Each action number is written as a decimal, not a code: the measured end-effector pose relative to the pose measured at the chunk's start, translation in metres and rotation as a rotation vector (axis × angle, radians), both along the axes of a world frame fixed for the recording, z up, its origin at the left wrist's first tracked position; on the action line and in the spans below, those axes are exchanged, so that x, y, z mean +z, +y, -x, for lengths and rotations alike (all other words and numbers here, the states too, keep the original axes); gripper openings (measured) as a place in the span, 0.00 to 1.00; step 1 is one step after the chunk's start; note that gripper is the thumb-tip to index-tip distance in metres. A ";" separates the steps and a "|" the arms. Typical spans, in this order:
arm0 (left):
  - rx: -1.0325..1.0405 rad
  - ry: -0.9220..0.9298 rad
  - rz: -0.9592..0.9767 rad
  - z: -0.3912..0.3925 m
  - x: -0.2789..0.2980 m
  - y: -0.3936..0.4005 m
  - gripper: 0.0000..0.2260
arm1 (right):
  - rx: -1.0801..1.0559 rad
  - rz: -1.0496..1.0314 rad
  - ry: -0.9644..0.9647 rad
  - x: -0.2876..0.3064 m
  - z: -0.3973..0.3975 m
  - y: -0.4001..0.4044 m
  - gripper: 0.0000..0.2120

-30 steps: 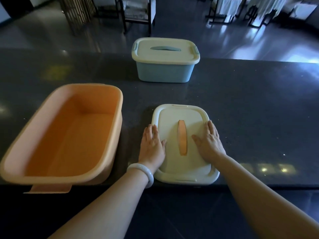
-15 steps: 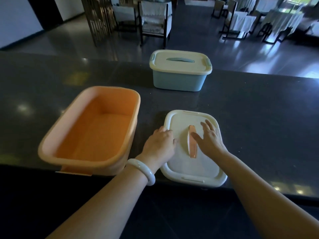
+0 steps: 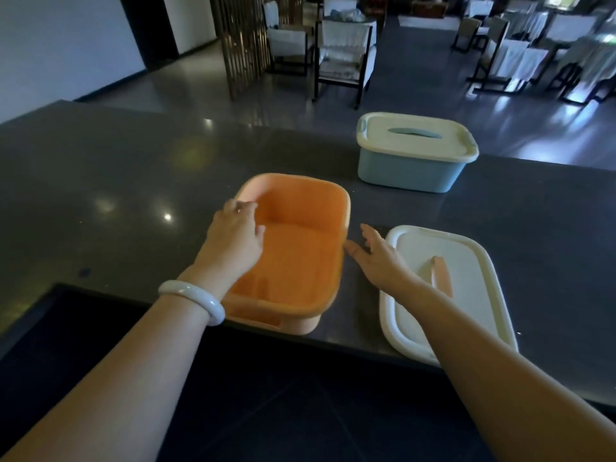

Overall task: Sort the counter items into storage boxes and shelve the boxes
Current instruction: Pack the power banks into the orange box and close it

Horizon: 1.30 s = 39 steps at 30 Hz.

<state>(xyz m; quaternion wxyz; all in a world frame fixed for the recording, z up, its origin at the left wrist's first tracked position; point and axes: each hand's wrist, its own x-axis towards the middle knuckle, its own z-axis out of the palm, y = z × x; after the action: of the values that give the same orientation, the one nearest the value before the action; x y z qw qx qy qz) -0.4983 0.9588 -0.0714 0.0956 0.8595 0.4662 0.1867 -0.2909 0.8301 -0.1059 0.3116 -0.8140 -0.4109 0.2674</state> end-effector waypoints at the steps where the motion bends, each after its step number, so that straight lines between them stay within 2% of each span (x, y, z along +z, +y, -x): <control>1: 0.033 -0.003 0.032 0.009 -0.005 0.009 0.19 | -0.031 -0.025 0.075 0.000 0.008 0.007 0.33; 6: 0.105 -0.104 0.294 0.040 -0.026 0.051 0.22 | -0.168 -0.120 0.255 0.000 0.039 0.036 0.32; 9: 0.022 -0.151 0.379 0.057 -0.035 0.073 0.19 | -0.251 -0.158 0.310 -0.001 0.058 0.055 0.32; 14: 0.039 -0.238 0.380 0.090 -0.038 0.110 0.17 | -0.327 -0.117 0.285 -0.004 0.101 0.097 0.34; 20: 0.064 -0.249 0.394 0.128 -0.036 0.154 0.16 | -0.276 -0.108 0.239 -0.009 0.139 0.139 0.39; 27: 0.112 -0.274 0.336 0.139 -0.050 0.169 0.17 | -0.248 -0.084 0.132 -0.013 0.145 0.157 0.39; 31: 0.083 -0.239 0.347 0.141 -0.049 0.173 0.19 | -0.235 -0.008 0.142 -0.004 0.144 0.158 0.37; 33: 0.059 -0.224 0.369 0.147 -0.048 0.174 0.22 | -0.219 0.047 0.040 0.008 0.145 0.161 0.35; 36: 0.068 -0.231 0.388 0.160 -0.045 0.174 0.27 | -0.122 0.055 -0.290 0.028 0.150 0.173 0.33; 39: 0.159 -0.228 0.370 0.181 -0.040 0.172 0.24 | 0.063 0.000 -0.471 0.047 0.170 0.195 0.27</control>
<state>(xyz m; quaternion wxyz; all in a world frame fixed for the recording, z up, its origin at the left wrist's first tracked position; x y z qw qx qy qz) -0.6791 1.1306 -0.1113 0.2886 0.7613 0.5447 0.2011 -0.4611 1.0247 -0.0593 0.1987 -0.8406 -0.4976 0.0799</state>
